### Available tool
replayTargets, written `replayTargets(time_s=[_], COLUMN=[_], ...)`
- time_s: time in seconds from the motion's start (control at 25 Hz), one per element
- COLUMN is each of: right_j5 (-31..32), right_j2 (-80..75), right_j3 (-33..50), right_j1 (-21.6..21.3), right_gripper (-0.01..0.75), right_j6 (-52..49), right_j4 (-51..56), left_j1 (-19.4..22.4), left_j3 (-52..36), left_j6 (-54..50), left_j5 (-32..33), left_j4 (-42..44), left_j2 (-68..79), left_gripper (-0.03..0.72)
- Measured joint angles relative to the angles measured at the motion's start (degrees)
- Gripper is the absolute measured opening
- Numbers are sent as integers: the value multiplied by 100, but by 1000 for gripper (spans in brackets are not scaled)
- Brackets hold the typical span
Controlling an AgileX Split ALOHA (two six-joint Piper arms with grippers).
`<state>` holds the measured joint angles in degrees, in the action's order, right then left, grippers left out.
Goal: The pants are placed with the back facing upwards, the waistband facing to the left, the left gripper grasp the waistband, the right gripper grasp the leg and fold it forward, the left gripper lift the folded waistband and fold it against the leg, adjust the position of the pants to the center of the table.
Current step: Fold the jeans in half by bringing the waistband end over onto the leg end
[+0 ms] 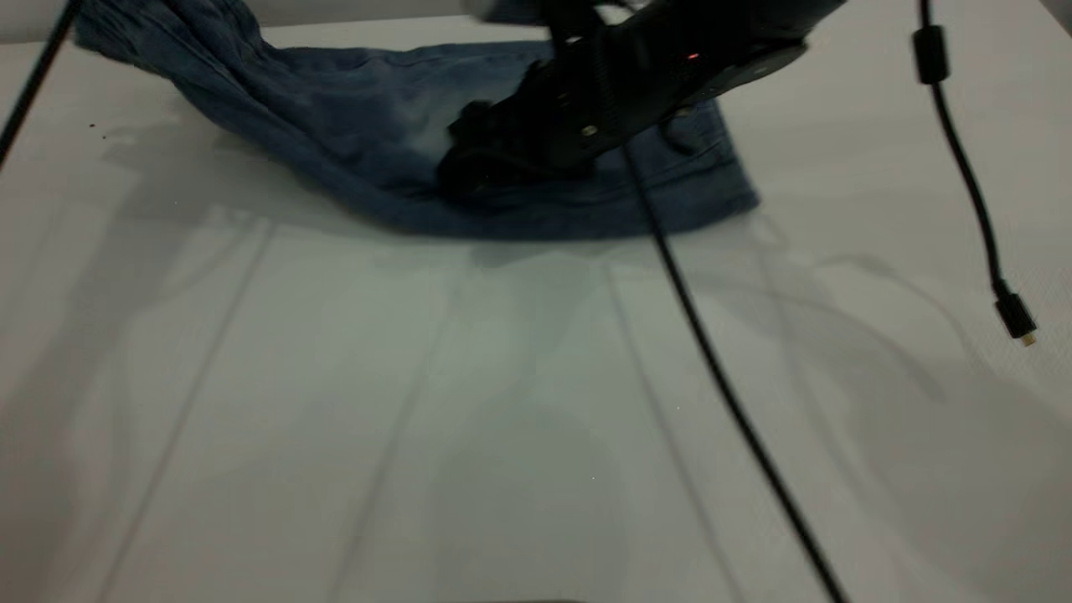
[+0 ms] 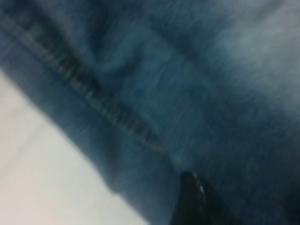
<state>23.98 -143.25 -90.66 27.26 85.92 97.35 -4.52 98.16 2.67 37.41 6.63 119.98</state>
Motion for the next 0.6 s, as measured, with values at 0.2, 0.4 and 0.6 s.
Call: replayTargets(time_s=[0.2, 0.4, 0.6], right_j5=[564, 1058, 1561], right_j2=[0, 433, 1539], right_j3=[-15, -128, -244], right_j1=[367, 302, -48], right_gripper=[434, 434, 434], right_j6=[-523, -1636, -3238], right_j4=[-336, -1627, -3386], left_j1=[-361, -742, -1012], left_j3=[0, 0, 76], left_j6=[150, 242, 256], left_j5=[-7, 0, 142], left_j4=[-9, -27, -75], left_j2=[-256, -339, -350], left_gripper=[86, 86, 86])
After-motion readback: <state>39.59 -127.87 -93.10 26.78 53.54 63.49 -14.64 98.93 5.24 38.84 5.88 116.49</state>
